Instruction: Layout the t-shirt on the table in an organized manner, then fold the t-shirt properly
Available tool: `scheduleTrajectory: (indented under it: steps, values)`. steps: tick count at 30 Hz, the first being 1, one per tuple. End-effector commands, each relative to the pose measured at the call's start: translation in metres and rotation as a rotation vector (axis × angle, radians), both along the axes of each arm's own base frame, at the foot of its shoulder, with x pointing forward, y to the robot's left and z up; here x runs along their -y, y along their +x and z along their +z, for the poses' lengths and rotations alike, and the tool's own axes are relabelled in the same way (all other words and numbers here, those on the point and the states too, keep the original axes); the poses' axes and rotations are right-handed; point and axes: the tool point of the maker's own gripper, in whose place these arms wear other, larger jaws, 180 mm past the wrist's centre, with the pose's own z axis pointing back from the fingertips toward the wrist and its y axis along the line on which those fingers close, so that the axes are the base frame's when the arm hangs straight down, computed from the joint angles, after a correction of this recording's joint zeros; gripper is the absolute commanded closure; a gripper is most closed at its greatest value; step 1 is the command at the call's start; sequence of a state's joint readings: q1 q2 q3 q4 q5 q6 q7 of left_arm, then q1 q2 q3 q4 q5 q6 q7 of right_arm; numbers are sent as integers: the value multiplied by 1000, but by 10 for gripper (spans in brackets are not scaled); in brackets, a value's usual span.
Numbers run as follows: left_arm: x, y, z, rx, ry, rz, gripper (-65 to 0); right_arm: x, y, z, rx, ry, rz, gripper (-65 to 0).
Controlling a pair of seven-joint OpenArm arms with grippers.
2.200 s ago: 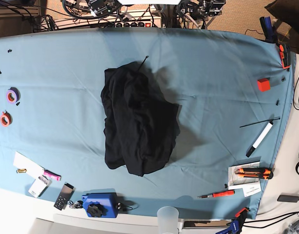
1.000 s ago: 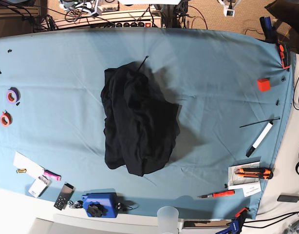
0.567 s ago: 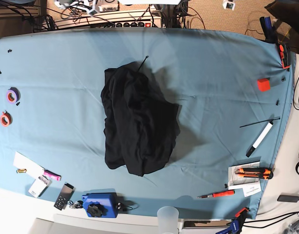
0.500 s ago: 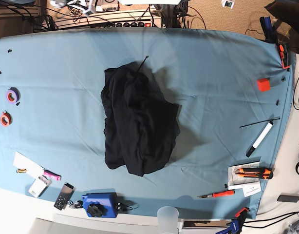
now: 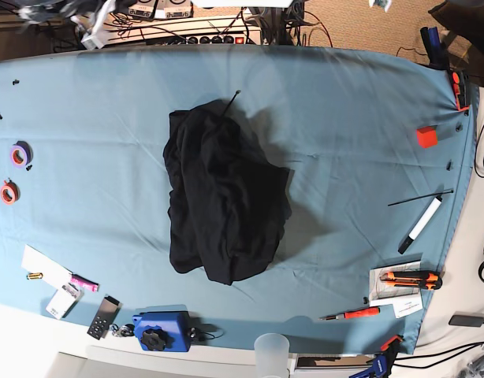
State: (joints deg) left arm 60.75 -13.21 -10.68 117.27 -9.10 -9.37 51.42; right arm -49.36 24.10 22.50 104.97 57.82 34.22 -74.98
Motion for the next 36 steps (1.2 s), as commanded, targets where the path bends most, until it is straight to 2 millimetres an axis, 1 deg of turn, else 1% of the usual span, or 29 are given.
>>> scheduleTrajectory:
  steps: [1, 4, 6, 9, 12, 14, 17, 20, 23, 26, 28, 32, 36]
  values:
    - [2, 2, 12, 10, -2, -15, 0, 1, 9, 14, 46, 17, 15, 0]
    - [10, 22, 41, 69, -1, -46, 0, -1, 33, 47, 169, 71, 16, 0]
    - [14, 36, 59, 118, -2, -64, 0, 2, 49, 68, 262, 80, 14, 0]
    - [14, 36, 62, 107, 3, -68, 0, 8, 68, 97, 383, 67, 17, 0]
    - [17, 60, 64, 214, -9, -65, 0, 12, 85, 120, 484, 39, 25, 0]
    - [17, 74, 65, 252, -9, -65, 0, 15, 97, 132, 543, 15, 30, 0]
    - [18, 93, 68, 312, -11, -66, 0, 18, 113, 142, 613, 7, 23, 0]
    - [22, 124, 76, 437, -28, -64, 0, 18, 128, 150, 670, 7, 24, 0]
    - [25, 157, 89, 577, -47, -66, 0, 18, 141, 158, 724, 7, 23, 0]
    - [31, 192, 108, 729, -72, -81, 0, 18, 152, 165, 772, 8, 21, 0]
    - [32, 211, 119, 804, -78, -84, 0, 18, 159, 170, 801, 8, 21, 0]
    - [32, 236, 133, 886, -74, -86, 0, 24, 169, 173, 832, -31, 16, 0]
    - [32, 253, 144, 943, -71, -87, 0, 35, 174, 172, 850, -99, 1, 0]
